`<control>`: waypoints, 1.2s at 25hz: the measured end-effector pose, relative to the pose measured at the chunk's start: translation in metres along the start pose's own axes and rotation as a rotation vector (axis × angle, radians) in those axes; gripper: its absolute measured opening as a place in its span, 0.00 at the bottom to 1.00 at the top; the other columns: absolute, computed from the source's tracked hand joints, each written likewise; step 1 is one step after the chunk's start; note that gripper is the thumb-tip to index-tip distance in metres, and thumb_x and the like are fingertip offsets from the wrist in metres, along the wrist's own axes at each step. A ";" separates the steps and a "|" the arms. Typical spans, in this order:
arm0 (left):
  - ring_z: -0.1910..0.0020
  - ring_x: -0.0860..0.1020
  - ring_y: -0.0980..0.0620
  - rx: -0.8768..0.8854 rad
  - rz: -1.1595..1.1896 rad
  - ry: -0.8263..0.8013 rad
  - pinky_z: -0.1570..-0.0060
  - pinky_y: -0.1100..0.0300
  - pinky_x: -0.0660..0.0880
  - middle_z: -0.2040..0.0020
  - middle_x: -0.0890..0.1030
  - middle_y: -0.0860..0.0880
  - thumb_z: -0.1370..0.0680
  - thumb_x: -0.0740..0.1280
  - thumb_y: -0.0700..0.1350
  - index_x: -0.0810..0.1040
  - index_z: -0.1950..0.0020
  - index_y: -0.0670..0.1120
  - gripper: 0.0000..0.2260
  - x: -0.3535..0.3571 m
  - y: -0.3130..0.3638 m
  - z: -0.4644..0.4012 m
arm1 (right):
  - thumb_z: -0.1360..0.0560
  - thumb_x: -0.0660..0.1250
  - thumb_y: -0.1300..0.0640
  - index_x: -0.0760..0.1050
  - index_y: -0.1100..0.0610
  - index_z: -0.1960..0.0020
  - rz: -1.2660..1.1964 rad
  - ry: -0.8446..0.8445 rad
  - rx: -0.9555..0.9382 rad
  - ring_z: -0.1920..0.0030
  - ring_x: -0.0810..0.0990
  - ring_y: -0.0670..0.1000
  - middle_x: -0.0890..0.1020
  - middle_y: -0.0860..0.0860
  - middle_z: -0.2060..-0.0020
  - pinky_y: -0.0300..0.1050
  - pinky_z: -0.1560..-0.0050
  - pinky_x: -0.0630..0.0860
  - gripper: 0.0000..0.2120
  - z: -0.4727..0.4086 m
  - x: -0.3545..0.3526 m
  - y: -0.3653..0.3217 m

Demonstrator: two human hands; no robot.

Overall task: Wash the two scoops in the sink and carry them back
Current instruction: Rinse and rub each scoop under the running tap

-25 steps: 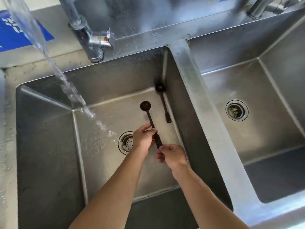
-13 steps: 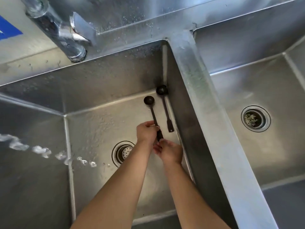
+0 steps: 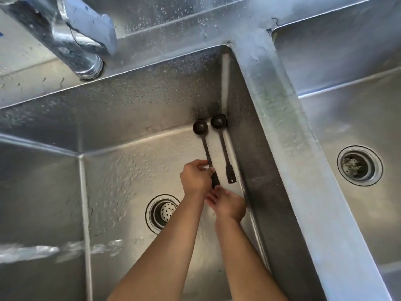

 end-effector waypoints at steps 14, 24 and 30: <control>0.58 0.82 0.52 0.090 -0.018 0.036 0.54 0.59 0.77 0.60 0.83 0.51 0.27 0.75 0.49 0.84 0.48 0.46 0.11 -0.013 -0.009 0.009 | 0.26 0.73 0.64 0.84 0.63 0.63 0.100 0.043 -0.066 0.73 0.86 0.53 0.85 0.54 0.74 0.42 0.75 0.80 0.07 0.009 0.003 -0.009; 0.53 0.81 0.49 0.131 -0.079 -0.211 0.53 0.56 0.76 0.52 0.86 0.48 0.21 0.64 0.46 0.84 0.50 0.45 0.09 -0.060 -0.057 0.083 | 0.23 0.65 0.47 0.73 0.51 0.61 0.765 -0.176 -0.327 0.59 0.73 0.51 0.75 0.46 0.66 0.42 0.63 0.68 0.10 0.084 0.035 -0.046; 0.54 0.83 0.48 0.102 -0.269 -0.328 0.54 0.56 0.76 0.53 0.86 0.48 0.19 0.65 0.47 0.84 0.48 0.47 0.09 -0.123 -0.086 0.115 | 0.23 0.68 0.48 0.76 0.54 0.33 0.876 -0.266 -0.373 0.49 0.76 0.50 0.81 0.52 0.37 0.39 0.47 0.68 0.20 0.152 0.051 -0.069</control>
Point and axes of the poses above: each hand's wrist, its own z-axis away from the middle knuckle, its own x-axis out of the palm, y = z × x, the point moved 8 cm from there along -z, towards the middle knuckle
